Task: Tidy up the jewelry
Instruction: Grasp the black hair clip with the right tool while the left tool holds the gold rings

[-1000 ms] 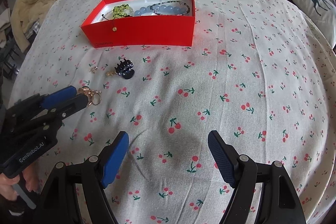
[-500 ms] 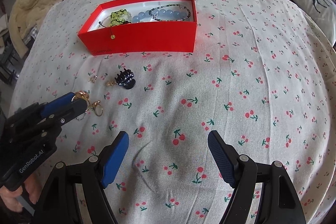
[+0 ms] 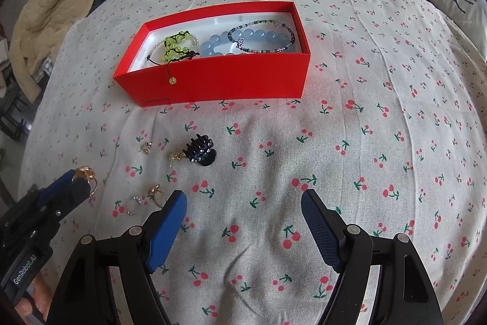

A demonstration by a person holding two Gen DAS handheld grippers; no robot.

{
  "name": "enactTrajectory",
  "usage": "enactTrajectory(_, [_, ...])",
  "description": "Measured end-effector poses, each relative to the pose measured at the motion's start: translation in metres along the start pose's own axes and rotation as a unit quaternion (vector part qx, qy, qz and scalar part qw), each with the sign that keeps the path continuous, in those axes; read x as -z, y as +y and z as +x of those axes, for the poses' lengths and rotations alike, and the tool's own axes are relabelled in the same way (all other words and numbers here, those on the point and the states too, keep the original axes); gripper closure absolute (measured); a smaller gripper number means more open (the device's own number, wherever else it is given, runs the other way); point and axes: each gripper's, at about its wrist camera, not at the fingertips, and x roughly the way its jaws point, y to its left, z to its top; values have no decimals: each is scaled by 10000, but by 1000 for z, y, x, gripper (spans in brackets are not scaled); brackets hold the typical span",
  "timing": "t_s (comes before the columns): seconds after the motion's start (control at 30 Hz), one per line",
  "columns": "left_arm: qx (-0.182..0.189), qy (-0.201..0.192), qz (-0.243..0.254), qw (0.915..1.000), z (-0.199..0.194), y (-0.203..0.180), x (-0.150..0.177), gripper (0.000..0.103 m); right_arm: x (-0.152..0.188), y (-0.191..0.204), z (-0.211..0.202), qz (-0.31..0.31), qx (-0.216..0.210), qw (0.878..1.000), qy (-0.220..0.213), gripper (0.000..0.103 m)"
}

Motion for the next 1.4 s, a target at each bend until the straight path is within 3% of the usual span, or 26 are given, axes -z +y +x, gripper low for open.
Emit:
enactTrajectory(0.1, [-4, 27, -65, 10000, 0, 7, 1, 73, -3, 4, 5, 117, -41, 9999, 11, 29])
enactTrajectory(0.23, [-19, 27, -135, 9999, -2, 17, 3, 73, -7, 9, 13, 199, -59, 9997, 91, 55])
enactTrajectory(0.3, [-21, 31, -214, 9998, -3, 23, 5, 73, -10, 7, 16, 293, -34, 9995, 104, 62])
enactTrajectory(0.53, [-54, 119, -400, 9991, -1, 36, 9, 73, -15, 12, 22, 238, 91, 9997, 12, 63])
enactTrajectory(1.2, [-43, 216, -338, 9992, 5, 30, 7, 73, -30, 25, 21, 115, -147, 9995, -238, 60])
enactTrajectory(1.27, [-51, 232, -348, 9991, 6, 30, 7, 73, -32, 26, 21, 32, -138, 9995, -276, 62])
enactTrajectory(1.33, [-57, 231, -339, 9991, 6, 30, 7, 73, -32, 29, 21, -49, -146, 9995, -275, 78])
enactTrajectory(1.4, [-60, 225, -327, 9992, 6, 29, 6, 73, -33, 30, 21, -84, -171, 9995, -266, 78])
